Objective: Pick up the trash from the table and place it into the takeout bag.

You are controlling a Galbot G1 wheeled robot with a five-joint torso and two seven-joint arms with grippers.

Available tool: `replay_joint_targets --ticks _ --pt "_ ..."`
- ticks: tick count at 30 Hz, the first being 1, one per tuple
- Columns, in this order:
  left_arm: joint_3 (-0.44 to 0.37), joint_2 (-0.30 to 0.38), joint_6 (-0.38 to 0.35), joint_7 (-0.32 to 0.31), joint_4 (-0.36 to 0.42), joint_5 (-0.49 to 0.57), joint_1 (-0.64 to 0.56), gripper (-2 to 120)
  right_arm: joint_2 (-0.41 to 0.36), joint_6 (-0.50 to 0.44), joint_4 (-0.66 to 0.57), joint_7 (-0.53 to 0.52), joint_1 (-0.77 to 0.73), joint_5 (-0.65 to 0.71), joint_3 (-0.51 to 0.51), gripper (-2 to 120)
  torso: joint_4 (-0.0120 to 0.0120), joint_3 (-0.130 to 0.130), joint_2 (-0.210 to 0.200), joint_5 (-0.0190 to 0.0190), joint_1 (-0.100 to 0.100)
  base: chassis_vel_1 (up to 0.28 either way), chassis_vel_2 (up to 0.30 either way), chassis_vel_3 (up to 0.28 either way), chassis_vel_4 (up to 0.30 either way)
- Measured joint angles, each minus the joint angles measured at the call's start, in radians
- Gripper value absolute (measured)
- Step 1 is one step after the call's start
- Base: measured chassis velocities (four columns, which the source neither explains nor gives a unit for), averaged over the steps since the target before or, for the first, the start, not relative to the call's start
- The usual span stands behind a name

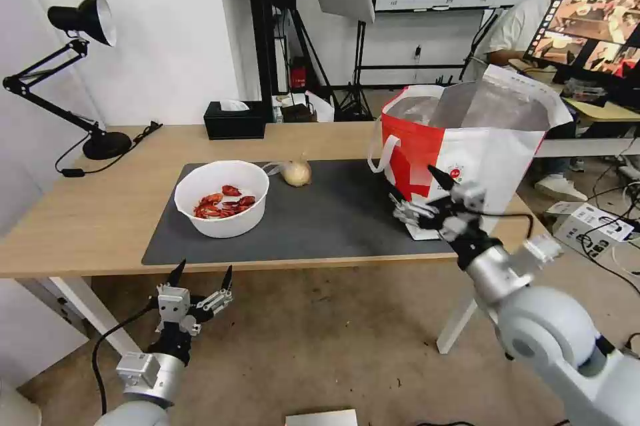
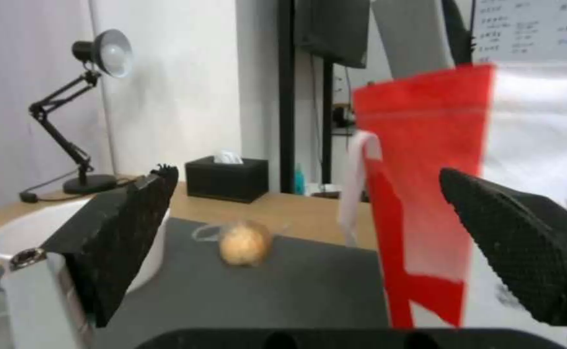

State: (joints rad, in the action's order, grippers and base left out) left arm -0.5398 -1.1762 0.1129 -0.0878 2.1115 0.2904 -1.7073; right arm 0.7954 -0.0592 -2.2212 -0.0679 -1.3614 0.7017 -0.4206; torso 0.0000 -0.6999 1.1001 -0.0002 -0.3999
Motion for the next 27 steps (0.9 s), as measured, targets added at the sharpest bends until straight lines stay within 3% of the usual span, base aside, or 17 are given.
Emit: replay_joint_targets --ticks 5,12,19,27 --pt "0.001 -0.003 0.006 0.001 -0.010 -0.004 -0.004 100 0.088 -0.103 0.064 0.048 -0.148 -0.102 -0.036 100 -0.0001 0.000 0.000 0.0002 0.000 0.000 0.000 0.000 0.000" --pt "0.001 -0.005 0.012 0.002 -0.022 -0.007 -0.008 100 0.220 -0.228 0.199 0.065 -0.232 -0.225 -0.010 100 -0.0001 0.000 0.000 0.0003 0.000 0.000 0.000 0.000 0.000" --pt "0.003 -0.008 0.018 0.006 -0.040 -0.011 -0.009 100 0.279 -0.284 0.265 0.061 -0.246 -0.272 0.020 100 0.0000 0.000 0.000 0.0001 0.000 0.000 0.000 0.000 0.000" --pt "0.004 -0.019 0.026 0.023 -0.051 -0.023 -0.018 100 0.288 -0.287 0.284 0.054 -0.231 -0.293 0.058 100 0.0001 0.000 0.000 0.0000 0.000 0.000 0.000 0.000 0.000"
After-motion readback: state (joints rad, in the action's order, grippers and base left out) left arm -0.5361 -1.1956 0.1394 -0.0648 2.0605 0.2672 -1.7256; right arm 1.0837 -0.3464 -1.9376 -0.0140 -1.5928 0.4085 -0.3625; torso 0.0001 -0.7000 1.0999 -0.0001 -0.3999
